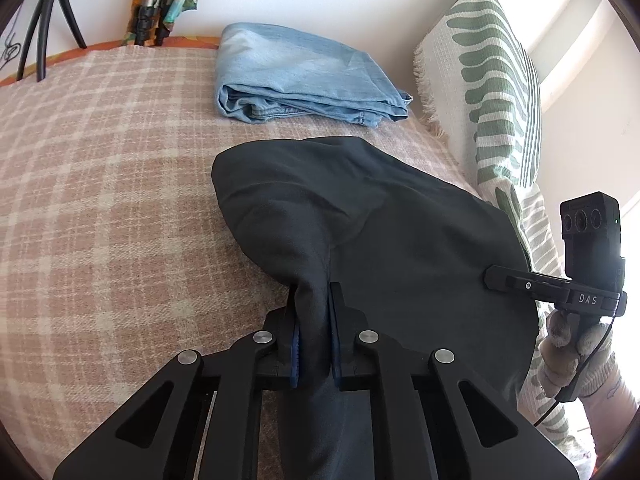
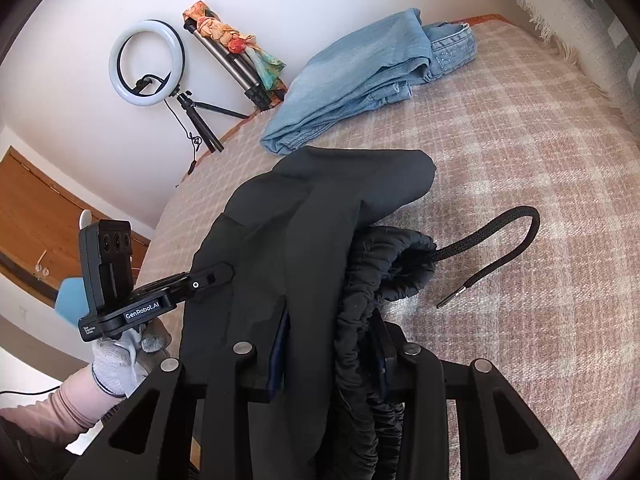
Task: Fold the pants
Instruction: 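Carry the folded pants with both grippers onto the light blue jeans stack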
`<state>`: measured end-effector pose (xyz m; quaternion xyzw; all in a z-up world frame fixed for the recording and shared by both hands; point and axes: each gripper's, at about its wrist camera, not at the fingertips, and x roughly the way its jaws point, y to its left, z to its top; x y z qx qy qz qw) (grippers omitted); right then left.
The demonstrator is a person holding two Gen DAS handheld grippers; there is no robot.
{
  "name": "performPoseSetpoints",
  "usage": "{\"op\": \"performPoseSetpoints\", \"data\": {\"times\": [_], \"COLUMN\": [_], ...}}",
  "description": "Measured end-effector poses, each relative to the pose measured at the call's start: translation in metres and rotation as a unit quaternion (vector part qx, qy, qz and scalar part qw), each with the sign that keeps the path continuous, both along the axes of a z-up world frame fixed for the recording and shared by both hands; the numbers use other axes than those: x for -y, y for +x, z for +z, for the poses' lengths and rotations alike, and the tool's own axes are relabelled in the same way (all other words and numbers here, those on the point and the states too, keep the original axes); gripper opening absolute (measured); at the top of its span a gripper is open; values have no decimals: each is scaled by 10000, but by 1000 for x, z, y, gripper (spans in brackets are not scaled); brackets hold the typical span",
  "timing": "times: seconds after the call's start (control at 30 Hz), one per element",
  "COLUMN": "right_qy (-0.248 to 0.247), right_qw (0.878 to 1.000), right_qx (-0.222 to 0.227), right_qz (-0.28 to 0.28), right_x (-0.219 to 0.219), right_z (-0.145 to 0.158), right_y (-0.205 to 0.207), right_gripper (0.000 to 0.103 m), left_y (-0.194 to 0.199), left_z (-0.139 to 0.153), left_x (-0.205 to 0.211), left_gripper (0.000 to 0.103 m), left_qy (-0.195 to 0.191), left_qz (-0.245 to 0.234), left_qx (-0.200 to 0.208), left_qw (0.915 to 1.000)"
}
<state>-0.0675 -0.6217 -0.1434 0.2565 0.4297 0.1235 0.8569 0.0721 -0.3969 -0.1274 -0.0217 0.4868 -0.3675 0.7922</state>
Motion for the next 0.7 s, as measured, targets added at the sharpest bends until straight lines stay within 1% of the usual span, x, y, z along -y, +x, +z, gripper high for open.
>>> {"op": "performPoseSetpoints", "data": {"times": [0.17,0.4,0.53,0.7], "right_qy": [-256,-599,-763,-825], "right_qw": [9996,9978,9964,9955], "right_qx": [105,274,377,471], "right_qz": [-36,-7,33,44], "right_x": [-9,-26,-34,-39], "right_z": [13,36,48,58], "right_y": [-6,-15,-18,-17], "right_gripper": [34,34,33,33], "left_y": [-13,-34,-39,-41], "left_z": [15,42,50,58], "left_x": [4,6,4,0], "left_gripper": [8,8,7,6], "left_qy": [110,81,-6,-63], "left_qz": [-88,-241,-256,-232], "left_qx": [392,936,1006,1106], "left_qw": [9991,9953,9946,9936]}}
